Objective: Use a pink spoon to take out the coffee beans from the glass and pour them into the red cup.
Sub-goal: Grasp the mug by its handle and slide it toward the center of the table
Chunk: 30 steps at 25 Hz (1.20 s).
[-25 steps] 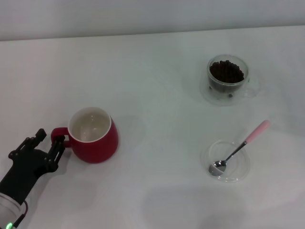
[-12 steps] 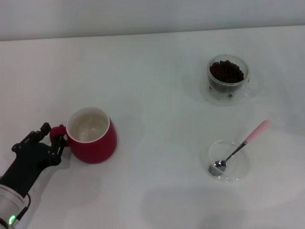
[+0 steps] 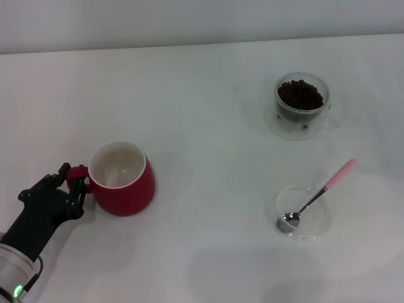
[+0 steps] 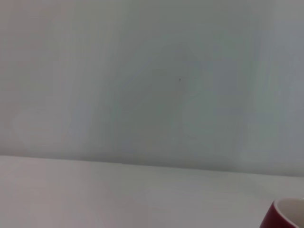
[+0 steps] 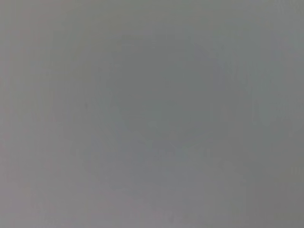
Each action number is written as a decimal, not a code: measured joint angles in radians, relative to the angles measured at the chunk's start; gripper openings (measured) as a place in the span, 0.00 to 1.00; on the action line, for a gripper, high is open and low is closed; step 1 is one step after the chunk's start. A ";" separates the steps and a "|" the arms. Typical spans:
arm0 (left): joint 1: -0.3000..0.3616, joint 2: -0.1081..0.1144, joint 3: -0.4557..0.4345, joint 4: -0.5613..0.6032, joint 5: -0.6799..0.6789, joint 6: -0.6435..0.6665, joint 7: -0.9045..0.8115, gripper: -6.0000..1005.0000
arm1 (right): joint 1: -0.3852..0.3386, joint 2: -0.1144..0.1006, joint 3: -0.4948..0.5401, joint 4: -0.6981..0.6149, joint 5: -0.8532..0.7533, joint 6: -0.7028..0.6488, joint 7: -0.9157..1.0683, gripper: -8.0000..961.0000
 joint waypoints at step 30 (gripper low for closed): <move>-0.131 -0.003 0.000 -0.006 0.108 0.099 0.000 0.19 | -0.001 0.004 -0.008 0.006 -0.002 0.001 0.005 0.91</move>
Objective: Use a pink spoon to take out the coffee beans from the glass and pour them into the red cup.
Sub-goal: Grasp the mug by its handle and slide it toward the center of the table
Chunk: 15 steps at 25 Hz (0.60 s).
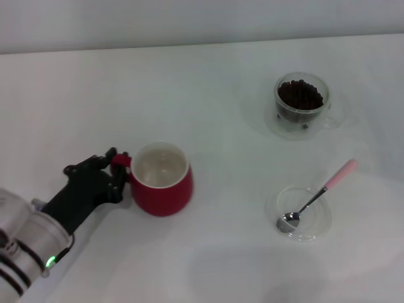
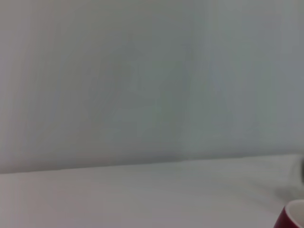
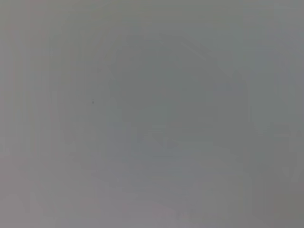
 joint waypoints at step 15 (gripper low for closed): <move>-0.162 0.000 -0.005 -0.039 0.119 0.102 -0.001 0.18 | -0.003 0.000 0.000 0.001 -0.002 0.001 0.000 0.91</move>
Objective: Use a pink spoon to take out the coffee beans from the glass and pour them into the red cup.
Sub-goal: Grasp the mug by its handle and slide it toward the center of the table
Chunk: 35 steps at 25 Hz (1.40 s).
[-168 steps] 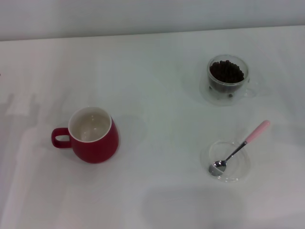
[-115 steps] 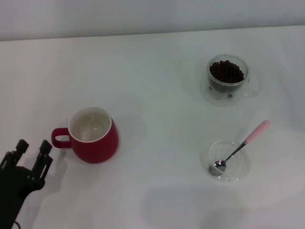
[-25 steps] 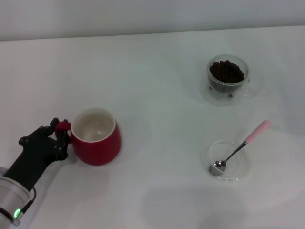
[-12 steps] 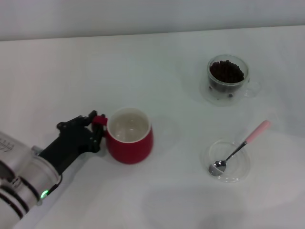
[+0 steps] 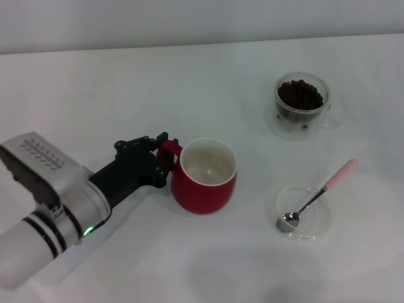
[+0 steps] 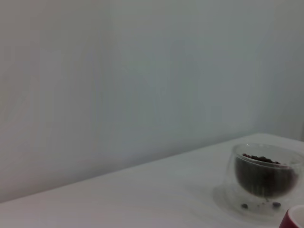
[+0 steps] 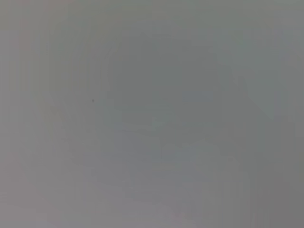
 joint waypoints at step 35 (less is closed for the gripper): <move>-0.034 0.002 -0.032 -0.036 0.028 0.045 -0.001 0.50 | 0.001 -0.001 0.000 -0.002 0.002 0.000 0.000 0.91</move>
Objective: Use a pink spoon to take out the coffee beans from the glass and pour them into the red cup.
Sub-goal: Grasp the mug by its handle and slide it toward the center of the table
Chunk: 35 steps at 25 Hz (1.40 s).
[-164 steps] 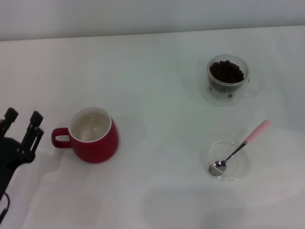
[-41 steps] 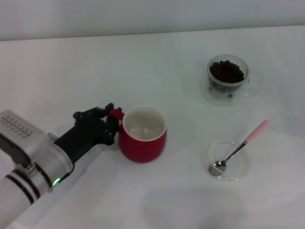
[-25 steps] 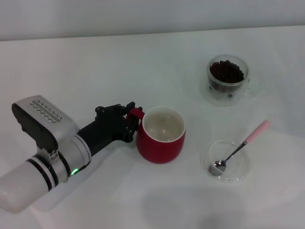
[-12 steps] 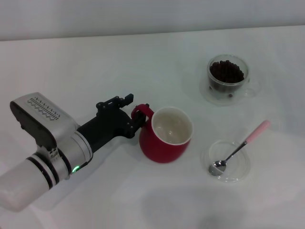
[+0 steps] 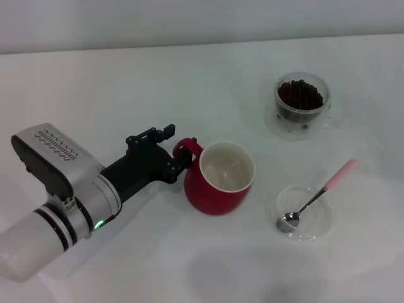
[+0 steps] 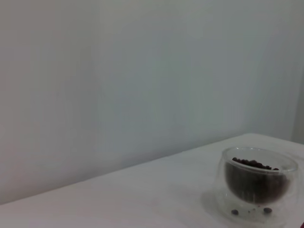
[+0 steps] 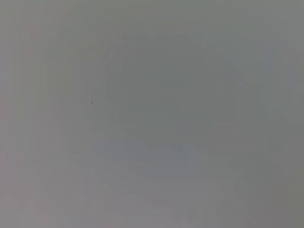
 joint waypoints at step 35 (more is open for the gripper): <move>0.096 -0.005 0.002 -0.029 0.082 0.019 0.001 0.50 | -0.001 0.001 -0.001 -0.006 -0.005 0.003 0.000 0.91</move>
